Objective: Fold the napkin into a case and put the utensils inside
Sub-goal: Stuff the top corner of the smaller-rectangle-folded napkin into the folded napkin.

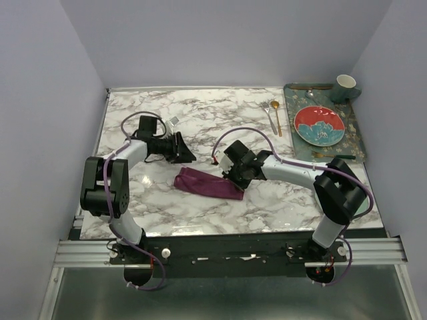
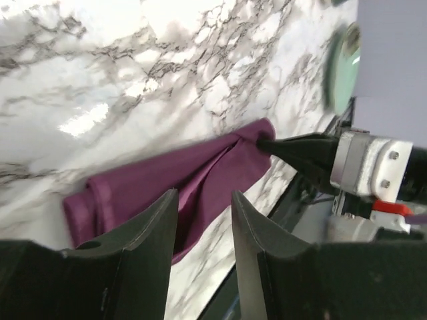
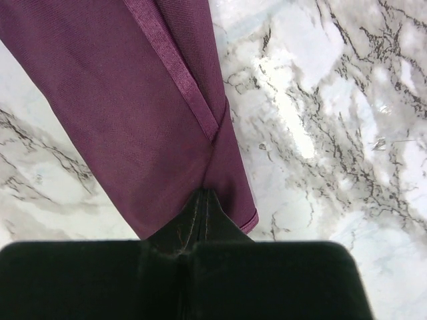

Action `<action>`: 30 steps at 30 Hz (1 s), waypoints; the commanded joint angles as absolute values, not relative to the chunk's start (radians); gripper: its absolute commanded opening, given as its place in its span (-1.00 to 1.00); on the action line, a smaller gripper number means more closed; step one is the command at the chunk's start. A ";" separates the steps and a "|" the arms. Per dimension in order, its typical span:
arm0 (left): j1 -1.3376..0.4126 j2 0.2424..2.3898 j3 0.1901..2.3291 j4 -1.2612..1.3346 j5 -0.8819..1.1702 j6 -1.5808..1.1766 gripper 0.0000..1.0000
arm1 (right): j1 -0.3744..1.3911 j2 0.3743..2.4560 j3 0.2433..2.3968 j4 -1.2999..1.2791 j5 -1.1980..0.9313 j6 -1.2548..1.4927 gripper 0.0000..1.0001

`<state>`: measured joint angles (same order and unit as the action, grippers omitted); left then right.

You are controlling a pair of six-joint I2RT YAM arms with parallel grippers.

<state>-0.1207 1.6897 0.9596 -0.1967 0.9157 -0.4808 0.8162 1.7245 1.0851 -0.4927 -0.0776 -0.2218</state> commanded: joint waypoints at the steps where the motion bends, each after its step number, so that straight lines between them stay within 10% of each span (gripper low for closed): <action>1: -0.078 1.724 1.179 -0.792 0.905 0.221 -0.05 | 0.818 1.692 1.048 -0.471 -0.038 -0.406 -0.99; 11: -0.023 1.641 1.189 -0.919 0.813 0.673 0.09 | 0.818 1.669 1.009 -0.433 -0.106 -0.575 -0.95; 22: -0.023 1.540 1.101 -0.920 0.810 0.992 0.10 | 0.787 1.618 1.147 -0.587 -0.155 -0.411 -0.05; 30: -0.090 1.519 1.075 -0.919 0.827 1.135 0.07 | 0.687 1.644 1.264 -0.643 -0.310 -0.304 -0.05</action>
<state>-0.0353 1.5494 1.0939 -0.9112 0.8181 0.9916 0.7368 1.6325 1.1988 -0.5869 -0.1886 -0.3832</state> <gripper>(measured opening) 0.537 0.483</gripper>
